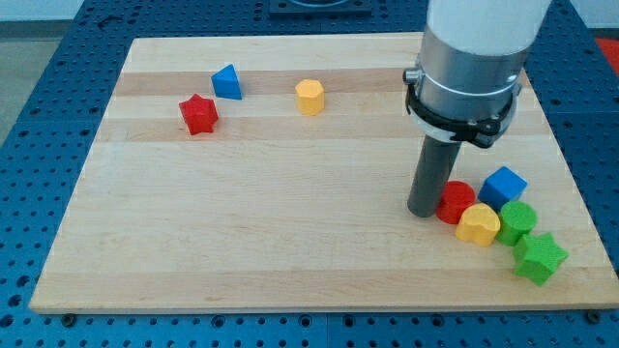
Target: Move the red star towards the bottom center
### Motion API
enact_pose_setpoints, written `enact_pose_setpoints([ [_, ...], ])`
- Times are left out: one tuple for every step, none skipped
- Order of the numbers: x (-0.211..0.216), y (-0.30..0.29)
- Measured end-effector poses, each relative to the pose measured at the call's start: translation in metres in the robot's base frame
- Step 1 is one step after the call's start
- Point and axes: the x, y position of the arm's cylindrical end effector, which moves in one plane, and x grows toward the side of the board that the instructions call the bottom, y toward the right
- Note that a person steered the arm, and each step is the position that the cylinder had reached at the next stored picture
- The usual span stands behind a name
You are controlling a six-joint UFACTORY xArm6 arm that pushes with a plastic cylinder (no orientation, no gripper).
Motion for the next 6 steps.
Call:
enact_pose_setpoints([
  [0.0, 0.011],
  [0.0, 0.009],
  [0.001, -0.052],
  [0.001, -0.14],
  [-0.009, -0.246],
  [-0.04, -0.329],
])
